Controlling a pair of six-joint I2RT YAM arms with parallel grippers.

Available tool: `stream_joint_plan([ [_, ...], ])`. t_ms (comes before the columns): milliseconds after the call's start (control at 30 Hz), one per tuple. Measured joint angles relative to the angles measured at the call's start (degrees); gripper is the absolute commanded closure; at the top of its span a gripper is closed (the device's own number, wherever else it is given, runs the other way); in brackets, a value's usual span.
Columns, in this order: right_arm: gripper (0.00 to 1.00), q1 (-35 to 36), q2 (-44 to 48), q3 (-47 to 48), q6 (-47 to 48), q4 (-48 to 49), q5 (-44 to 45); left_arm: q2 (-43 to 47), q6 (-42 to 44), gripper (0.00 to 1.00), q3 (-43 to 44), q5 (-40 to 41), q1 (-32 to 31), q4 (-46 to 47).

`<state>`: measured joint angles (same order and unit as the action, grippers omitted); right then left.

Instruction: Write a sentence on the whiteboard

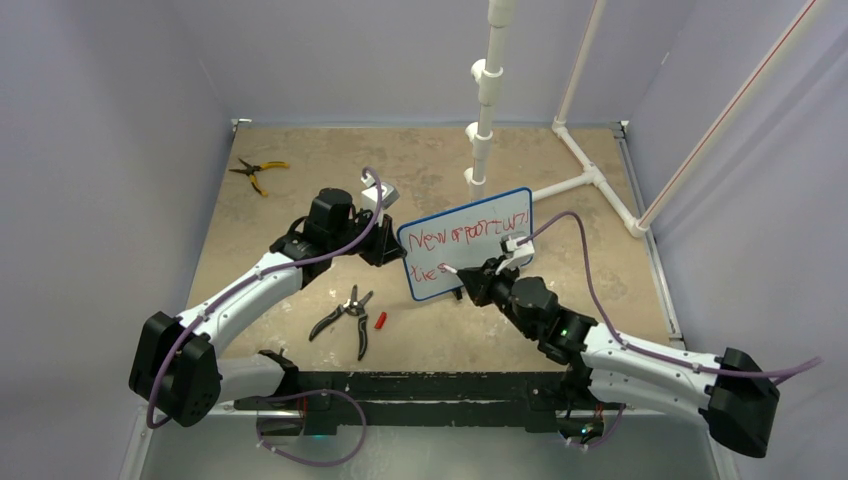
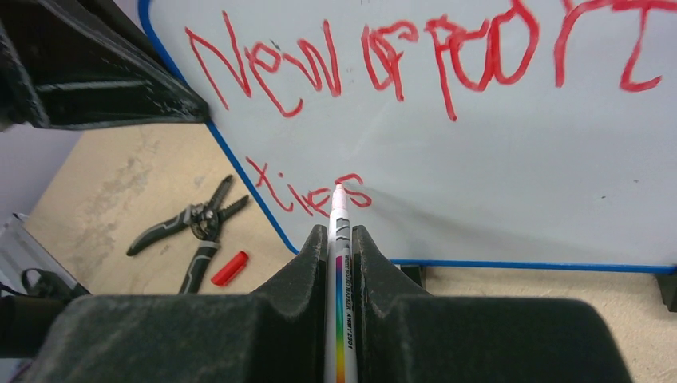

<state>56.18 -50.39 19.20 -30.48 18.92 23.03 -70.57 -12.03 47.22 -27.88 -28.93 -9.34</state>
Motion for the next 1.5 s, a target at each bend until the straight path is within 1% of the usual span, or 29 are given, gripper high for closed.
stream_joint_plan([
  [167,1.0,0.0,4.4,0.0,-1.4,-3.2,3.7,0.0,0.0,1.0,0.0,0.0,0.0,0.0],
  [300,1.0,-0.1,4.3,0.0,-3.0,-6.7,7.4,0.0,0.0,1.0,0.0,0.0,0.0,0.0],
  [467,1.0,-0.4,3.7,0.0,-3.9,-8.8,9.5,0.0,0.0,1.0,0.0,0.0,0.0,0.0],
  [1200,1.0,-1.4,3.0,0.3,-3.0,-7.4,10.5,0.0,0.0,1.0,0.0,0.0,0.0,0.0],
  [1500,1.0,-1.4,2.2,0.6,-6.2,-9.2,9.3,0.0,0.0,1.0,0.0,0.0,0.0,0.0],
])
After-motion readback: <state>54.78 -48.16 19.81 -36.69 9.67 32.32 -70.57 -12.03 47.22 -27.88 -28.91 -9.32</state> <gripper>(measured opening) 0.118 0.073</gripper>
